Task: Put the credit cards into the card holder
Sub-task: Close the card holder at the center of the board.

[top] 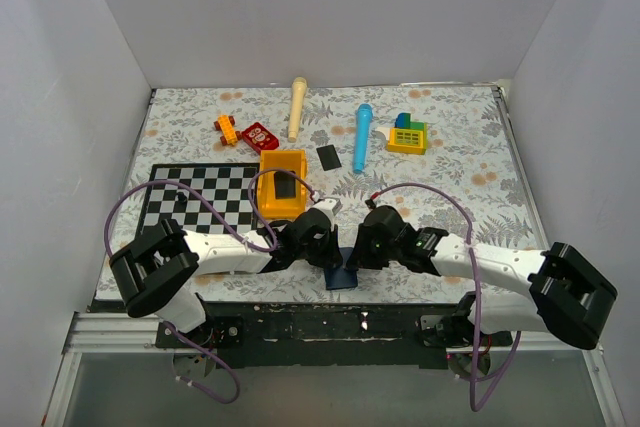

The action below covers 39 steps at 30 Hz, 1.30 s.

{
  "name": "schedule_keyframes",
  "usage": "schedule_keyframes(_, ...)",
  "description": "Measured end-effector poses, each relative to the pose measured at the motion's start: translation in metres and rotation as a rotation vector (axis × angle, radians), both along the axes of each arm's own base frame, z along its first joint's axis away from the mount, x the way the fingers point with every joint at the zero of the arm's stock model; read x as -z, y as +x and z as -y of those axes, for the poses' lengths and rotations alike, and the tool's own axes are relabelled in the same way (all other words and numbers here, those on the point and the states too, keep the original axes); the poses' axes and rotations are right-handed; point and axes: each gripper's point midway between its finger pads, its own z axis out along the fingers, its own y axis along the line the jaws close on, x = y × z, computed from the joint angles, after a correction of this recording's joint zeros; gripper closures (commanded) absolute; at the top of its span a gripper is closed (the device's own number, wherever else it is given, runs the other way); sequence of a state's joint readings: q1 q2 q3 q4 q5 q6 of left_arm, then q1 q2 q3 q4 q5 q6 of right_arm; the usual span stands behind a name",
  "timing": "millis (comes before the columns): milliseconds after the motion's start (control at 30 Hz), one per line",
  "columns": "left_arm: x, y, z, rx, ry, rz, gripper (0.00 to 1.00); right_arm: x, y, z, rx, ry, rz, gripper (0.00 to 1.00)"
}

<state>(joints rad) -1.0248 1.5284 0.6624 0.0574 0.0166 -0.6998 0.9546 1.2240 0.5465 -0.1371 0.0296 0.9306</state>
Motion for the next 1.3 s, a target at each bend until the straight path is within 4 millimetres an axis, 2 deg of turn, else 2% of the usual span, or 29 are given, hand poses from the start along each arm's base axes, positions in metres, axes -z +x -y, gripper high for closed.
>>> schedule_keyframes(767, 0.000, 0.000, 0.001, 0.002, -0.004, 0.000, 1.00, 0.002, -0.001, -0.015, -0.035, 0.025, -0.037, 0.81)
schedule_keyframes(1100, 0.000, 0.000, 0.001, 0.002, -0.005, 0.001, 1.00, 0.003, -0.003, -0.014, -0.039, 0.020, -0.046, 0.81)
schedule_keyframes(1200, 0.000, 0.001, 0.002, 0.002, -0.008, 0.002, 1.00, -0.002, -0.002, -0.015, -0.039, 0.034, -0.035, 0.80)
schedule_keyframes(1300, 0.001, 0.001, 0.003, 0.003, -0.010, 0.002, 1.00, -0.019, 0.000, -0.016, -0.043, 0.076, 0.006, 0.80)
